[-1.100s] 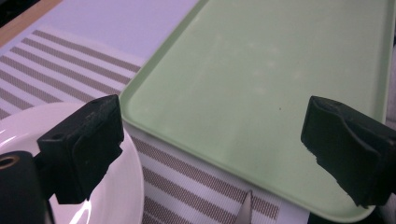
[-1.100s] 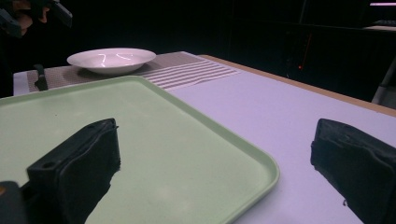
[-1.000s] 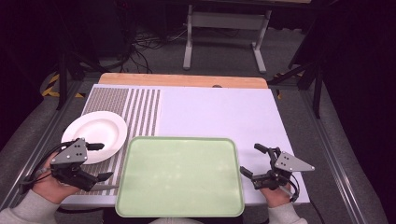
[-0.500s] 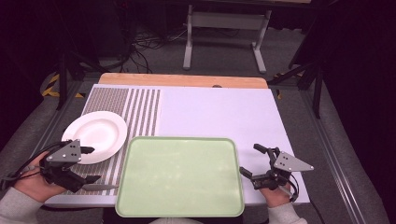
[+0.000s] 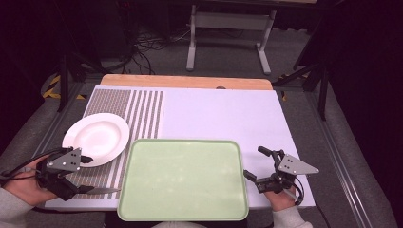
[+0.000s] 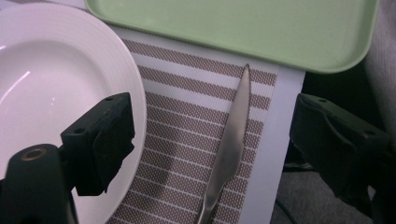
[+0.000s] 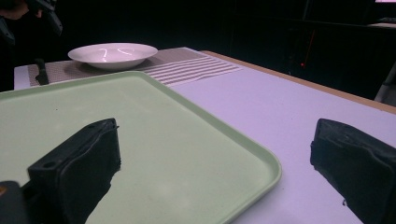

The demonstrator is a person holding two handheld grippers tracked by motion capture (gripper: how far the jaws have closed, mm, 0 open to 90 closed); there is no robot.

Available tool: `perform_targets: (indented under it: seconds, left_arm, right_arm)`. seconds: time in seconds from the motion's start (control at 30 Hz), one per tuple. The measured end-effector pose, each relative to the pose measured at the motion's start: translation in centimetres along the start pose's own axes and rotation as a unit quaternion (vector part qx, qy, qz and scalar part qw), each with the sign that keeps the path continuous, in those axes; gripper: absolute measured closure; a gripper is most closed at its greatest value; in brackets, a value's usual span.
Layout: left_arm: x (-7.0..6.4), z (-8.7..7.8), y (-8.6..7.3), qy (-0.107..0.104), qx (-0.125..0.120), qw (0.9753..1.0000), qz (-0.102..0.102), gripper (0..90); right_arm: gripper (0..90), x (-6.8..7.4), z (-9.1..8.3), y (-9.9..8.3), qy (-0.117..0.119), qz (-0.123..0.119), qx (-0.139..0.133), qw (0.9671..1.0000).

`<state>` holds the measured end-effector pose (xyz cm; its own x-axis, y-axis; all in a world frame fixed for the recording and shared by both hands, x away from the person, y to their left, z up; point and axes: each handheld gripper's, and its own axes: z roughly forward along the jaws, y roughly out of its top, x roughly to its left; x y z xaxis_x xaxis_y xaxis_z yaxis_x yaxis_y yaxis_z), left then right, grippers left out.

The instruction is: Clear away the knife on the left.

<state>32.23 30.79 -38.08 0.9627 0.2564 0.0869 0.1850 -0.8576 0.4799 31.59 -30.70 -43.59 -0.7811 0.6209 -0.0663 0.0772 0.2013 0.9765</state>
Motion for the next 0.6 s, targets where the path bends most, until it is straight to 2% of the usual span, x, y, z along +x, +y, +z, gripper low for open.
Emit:
perform_targets:
  seconds: [0.13,0.17,0.2,0.23,0.3,0.5,0.53,0.57,0.6]
  left_arm:
    - [0.3,0.3,-0.5,-0.01,0.031,0.9995,-0.001,18.7]
    - [0.5,0.4,-0.7,-0.018,0.053,0.9984,-0.003,19.8]
    - [0.5,0.4,-0.7,-0.018,0.053,0.9984,-0.003,20.1]
    - [0.7,0.5,-0.8,-0.024,0.069,0.9973,-0.004,20.1]
    - [0.9,0.6,-1.0,-0.023,0.09,0.9957,-0.005,20.8]
    - [1.3,0.8,-1.3,-0.034,0.124,0.9917,-0.001,25.9]
    - [1.4,0.9,-1.4,-0.034,0.132,0.9907,0.0,26.9]
    - [1.5,1.2,-1.5,-0.035,0.15,0.988,-0.003,27.5]
    - [1.5,1.2,-1.5,-0.035,0.15,0.988,-0.003,28.5]
  right_arm:
    - [2.3,0.0,0.0,0.0,0.0,-0.001,0.001,1.0]
    - [2.3,0.0,0.0,0.0,0.001,-0.001,0.002,1.0]
    - [2.3,0.0,0.0,0.0,0.001,-0.001,0.002,1.0]
    - [2.2,0.0,0.1,0.0,0.001,0.0,0.001,1.0]
    - [2.2,-0.1,0.1,0.0,0.002,0.0,0.001,1.0]
    - [2.2,-0.1,0.2,0.0,0.002,-0.001,0.004,1.0]
    - [2.2,-0.1,0.2,0.0,0.002,-0.001,0.003,1.0]
    - [2.2,-0.1,0.2,0.0,0.003,-0.001,0.002,1.0]
    - [2.2,-0.1,0.2,0.0,0.003,-0.001,0.002,1.0]
